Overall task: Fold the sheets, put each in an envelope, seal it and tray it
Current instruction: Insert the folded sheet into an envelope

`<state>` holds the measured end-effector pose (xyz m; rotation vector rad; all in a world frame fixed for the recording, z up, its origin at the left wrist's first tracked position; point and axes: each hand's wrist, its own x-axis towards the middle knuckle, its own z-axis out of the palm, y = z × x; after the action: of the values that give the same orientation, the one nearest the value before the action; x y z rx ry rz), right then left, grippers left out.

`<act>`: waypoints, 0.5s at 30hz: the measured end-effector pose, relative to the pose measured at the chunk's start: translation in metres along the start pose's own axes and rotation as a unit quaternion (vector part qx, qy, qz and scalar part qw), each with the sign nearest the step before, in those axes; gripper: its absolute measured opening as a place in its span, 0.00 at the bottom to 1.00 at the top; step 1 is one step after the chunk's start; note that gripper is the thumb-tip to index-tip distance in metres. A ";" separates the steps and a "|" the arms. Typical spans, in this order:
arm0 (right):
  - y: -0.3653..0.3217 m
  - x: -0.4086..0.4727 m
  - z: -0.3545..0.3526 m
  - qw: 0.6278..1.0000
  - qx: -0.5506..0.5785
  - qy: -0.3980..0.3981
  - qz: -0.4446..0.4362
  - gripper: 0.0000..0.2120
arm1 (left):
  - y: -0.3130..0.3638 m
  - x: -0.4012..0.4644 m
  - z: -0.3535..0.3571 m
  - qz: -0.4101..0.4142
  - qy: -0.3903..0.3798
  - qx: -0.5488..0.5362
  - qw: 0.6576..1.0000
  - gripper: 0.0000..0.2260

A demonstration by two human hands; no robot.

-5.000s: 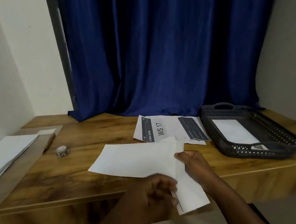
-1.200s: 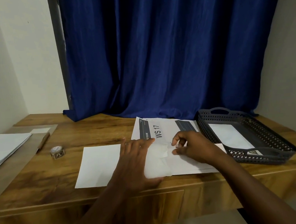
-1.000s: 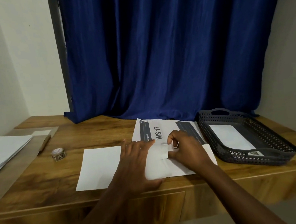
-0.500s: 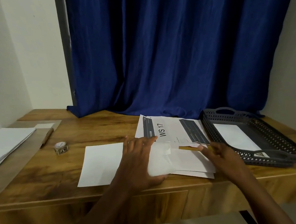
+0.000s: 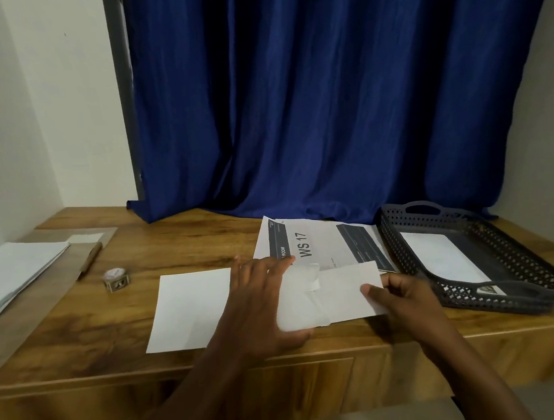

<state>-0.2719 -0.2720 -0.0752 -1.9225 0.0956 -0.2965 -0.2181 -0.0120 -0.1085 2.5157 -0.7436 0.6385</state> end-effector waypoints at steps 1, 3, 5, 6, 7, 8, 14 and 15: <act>0.000 -0.001 0.007 1.000 0.003 -0.006 -0.011 0.05 | 0.000 0.000 0.000 0.003 0.002 -0.004 1.000 0.50; -0.001 -0.001 0.021 0.999 0.011 -0.018 -0.029 0.05 | -0.001 0.000 0.001 0.008 0.005 -0.009 1.000 0.50; -0.003 0.001 0.034 0.999 0.026 -0.024 -0.040 0.04 | -0.001 0.000 0.002 0.014 0.008 -0.012 1.000 0.50; -0.004 0.003 0.039 0.998 0.035 -0.027 -0.045 0.04 | -0.001 0.000 0.003 0.016 0.011 -0.014 1.000 0.50; -0.005 0.005 0.044 0.998 0.041 -0.030 -0.045 0.04 | -0.002 0.000 0.003 0.019 0.015 -0.015 1.000 0.50; -0.007 0.007 0.049 0.997 0.047 -0.033 -0.042 0.05 | -0.002 0.000 0.004 0.020 0.018 -0.015 1.000 0.49; -0.010 0.011 0.056 0.996 0.078 -0.045 -0.017 0.08 | -0.003 -0.001 0.003 0.024 0.034 -0.003 0.999 0.49; -0.009 0.012 0.053 0.996 0.074 -0.051 -0.015 0.08 | -0.003 -0.001 0.003 0.026 0.036 -0.003 0.999 0.49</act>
<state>-0.2480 -0.2226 -0.0825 -1.7889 -0.0226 -0.2174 -0.2166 -0.0108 -0.1119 2.4610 -0.7855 0.7394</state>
